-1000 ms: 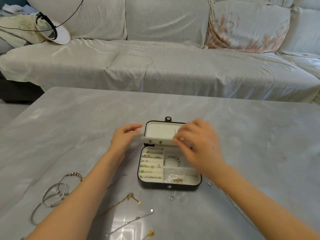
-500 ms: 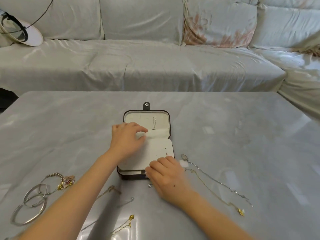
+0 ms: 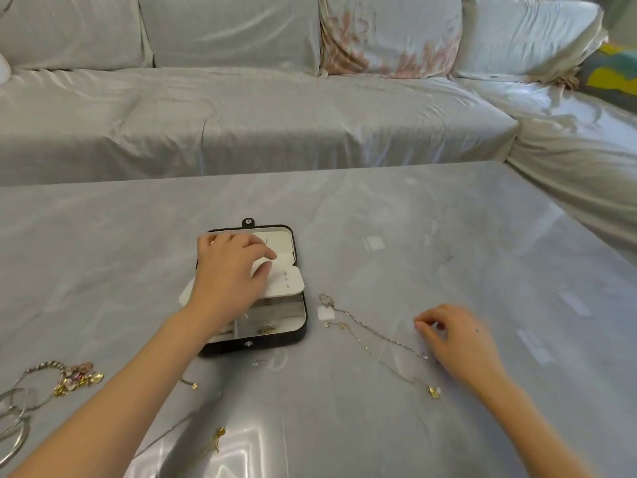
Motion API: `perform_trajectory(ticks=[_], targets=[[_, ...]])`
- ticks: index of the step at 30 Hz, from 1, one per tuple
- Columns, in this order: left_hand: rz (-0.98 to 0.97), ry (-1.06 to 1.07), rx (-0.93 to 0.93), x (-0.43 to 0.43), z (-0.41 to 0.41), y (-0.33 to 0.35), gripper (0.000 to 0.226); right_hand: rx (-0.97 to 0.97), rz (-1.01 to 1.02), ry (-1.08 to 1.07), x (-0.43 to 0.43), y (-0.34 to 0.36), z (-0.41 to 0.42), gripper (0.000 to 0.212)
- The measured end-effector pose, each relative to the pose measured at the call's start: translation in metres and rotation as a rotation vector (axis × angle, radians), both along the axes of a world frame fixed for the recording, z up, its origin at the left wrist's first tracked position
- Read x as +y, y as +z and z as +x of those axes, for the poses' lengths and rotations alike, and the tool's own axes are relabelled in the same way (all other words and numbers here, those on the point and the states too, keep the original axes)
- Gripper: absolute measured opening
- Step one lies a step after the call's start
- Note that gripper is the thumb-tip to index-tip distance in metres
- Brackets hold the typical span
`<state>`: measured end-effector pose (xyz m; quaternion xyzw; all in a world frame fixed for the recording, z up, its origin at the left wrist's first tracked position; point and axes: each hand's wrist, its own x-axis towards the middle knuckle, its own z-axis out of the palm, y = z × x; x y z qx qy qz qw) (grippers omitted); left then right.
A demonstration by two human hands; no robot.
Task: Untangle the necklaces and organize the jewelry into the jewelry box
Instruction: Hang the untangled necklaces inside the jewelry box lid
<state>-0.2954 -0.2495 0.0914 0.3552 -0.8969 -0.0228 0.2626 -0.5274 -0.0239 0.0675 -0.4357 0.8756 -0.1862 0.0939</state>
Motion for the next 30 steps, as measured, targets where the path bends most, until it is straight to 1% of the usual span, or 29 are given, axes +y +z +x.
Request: perform_trajectory(ticks=[1,3,7,9,11,12,14,15,17,19,21,23,27,30], targets=[[0.010,-0.023,-0.004,0.003,-0.003,0.006,0.011,-0.008,0.010,-0.022,0.012,0.001,-0.004,0.011],[0.052,-0.056,-0.032,0.008,-0.010,0.016,0.015,-0.036,0.036,-0.024,0.031,-0.001,-0.007,0.003],[0.096,-0.061,-0.085,0.018,-0.023,0.031,0.014,-0.021,0.097,0.022,0.041,-0.005,-0.004,0.007],[0.101,-0.083,-0.066,0.027,-0.028,0.035,0.013,-0.009,0.116,0.044,0.038,-0.006,-0.003,0.004],[0.132,-0.135,-0.039,0.039,-0.035,0.037,0.012,-0.007,0.139,0.074,0.037,-0.007,-0.004,0.008],[0.172,-0.172,-0.037,0.046,-0.039,0.037,0.015,-0.015,0.135,0.092,0.037,-0.007,-0.004,0.010],[0.314,-0.276,-0.061,0.063,-0.051,0.034,0.027,-0.088,0.074,0.096,0.036,0.001,-0.005,0.014],[0.397,-0.340,-0.067,0.072,-0.059,0.029,0.028,-0.141,0.032,0.088,0.035,0.008,-0.005,0.014],[0.547,-0.447,-0.083,0.089,-0.080,0.020,0.021,-0.238,-0.038,0.088,0.033,0.026,-0.007,0.013],[0.739,-0.500,-0.108,0.105,-0.101,0.013,0.023,-0.329,-0.085,0.109,0.027,0.044,-0.009,0.013],[0.934,-0.540,-0.045,0.113,-0.118,0.009,0.024,-0.370,-0.115,0.135,0.022,0.060,-0.012,0.013],[1.074,-0.569,0.084,0.116,-0.128,0.010,0.019,-0.367,-0.135,0.158,0.017,0.070,-0.016,0.013],[1.234,-0.565,0.260,0.115,-0.129,0.019,0.005,-0.376,-0.162,0.195,0.012,0.081,-0.024,0.014],[1.239,-0.540,0.275,0.109,-0.125,0.023,0.006,-0.424,-0.155,0.193,0.009,0.084,-0.025,0.013]])
